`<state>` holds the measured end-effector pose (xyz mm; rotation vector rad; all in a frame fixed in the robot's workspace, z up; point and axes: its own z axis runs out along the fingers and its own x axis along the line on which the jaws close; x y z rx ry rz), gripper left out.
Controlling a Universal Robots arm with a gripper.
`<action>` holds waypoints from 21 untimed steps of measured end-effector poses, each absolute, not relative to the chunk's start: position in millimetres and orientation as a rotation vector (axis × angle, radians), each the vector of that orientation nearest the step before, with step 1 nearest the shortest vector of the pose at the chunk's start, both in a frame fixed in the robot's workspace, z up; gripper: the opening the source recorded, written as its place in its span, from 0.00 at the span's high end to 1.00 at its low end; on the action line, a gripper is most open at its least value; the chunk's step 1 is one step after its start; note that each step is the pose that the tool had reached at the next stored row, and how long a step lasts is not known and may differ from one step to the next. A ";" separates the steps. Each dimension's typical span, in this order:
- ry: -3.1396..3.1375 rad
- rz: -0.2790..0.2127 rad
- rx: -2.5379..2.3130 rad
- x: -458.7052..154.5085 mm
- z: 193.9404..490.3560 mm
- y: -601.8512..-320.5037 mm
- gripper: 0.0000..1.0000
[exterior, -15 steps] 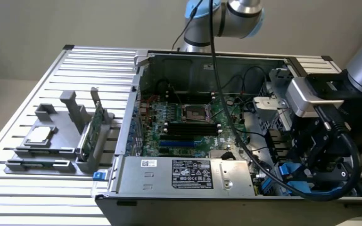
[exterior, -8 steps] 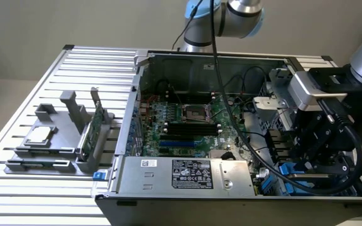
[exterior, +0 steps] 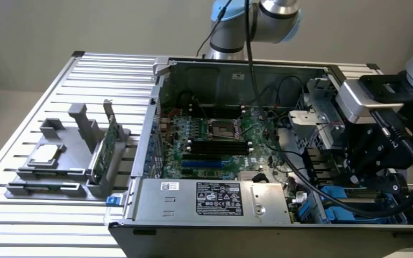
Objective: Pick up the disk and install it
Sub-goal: 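Insert the disk into the insertion slot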
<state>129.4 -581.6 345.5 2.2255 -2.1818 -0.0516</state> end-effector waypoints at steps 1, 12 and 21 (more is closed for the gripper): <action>-2.181 -0.051 2.227 131.5 345.4 -581.1 0.89; -2.187 -0.029 2.236 145.6 337.6 -580.5 0.89; -2.186 -0.017 2.235 148.3 336.0 -582.3 0.89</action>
